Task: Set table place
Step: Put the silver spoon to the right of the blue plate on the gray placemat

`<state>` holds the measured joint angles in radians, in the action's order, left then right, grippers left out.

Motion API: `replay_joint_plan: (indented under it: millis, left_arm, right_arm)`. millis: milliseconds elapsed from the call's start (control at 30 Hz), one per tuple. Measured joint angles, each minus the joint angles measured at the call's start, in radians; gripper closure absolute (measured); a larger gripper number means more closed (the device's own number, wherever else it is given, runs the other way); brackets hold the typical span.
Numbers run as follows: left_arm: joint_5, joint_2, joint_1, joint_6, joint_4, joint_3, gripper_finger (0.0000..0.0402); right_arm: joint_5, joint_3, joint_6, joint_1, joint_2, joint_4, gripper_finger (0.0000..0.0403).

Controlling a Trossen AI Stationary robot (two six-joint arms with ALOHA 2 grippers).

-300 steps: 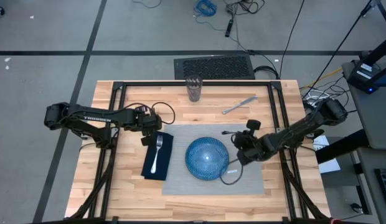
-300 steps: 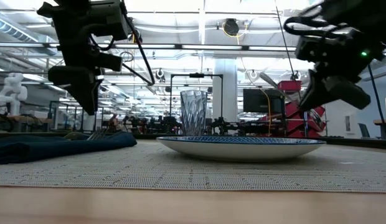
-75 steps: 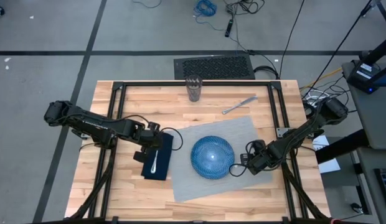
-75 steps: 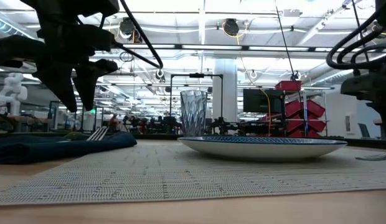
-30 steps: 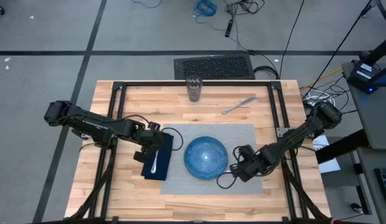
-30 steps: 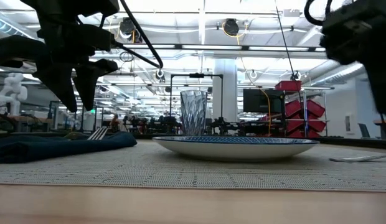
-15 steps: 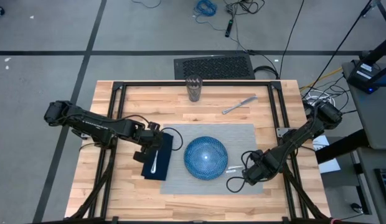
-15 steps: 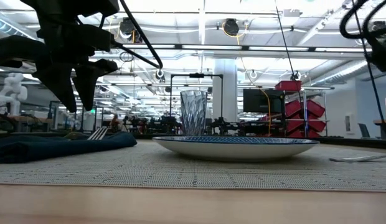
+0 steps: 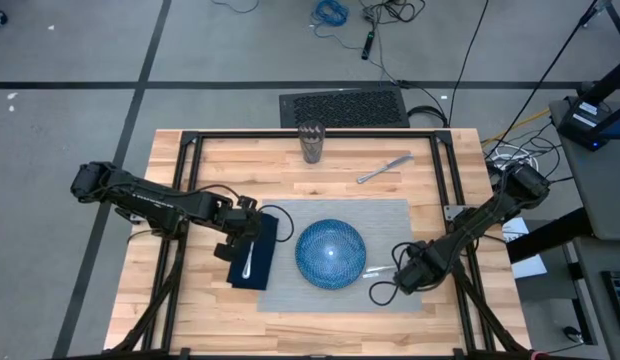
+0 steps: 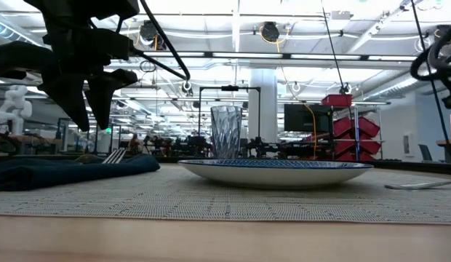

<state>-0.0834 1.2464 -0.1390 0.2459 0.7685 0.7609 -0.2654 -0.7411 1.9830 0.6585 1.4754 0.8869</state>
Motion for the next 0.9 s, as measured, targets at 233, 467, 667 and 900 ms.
replay_joint_plan:
  millis: [233, 467, 667, 900]
  left_arm:
    - [0.0, 0.0, 0.0, 0.0, -0.001, 0.0, 0.0272]
    - [0.0, 0.0, 0.0, 0.003, -0.002, 0.0, 0.0272]
    - [0.0, 0.0, 0.0, 0.003, 0.0, 0.0, 0.0272]
    - [0.0, 0.0, 0.0, 0.003, 0.0, 0.0, 0.0272]
  right_arm:
    - [0.081, 0.07, -0.035, -0.056, 0.0, 0.058, 0.0403]
    - [0.321, 0.092, -0.088, -0.135, 0.0, 0.137, 0.0403]
    - [0.226, 0.089, -0.106, -0.148, 0.0, 0.169, 0.0403]
    - [0.161, -0.007, -0.041, -0.094, -0.002, 0.254, 0.0403]
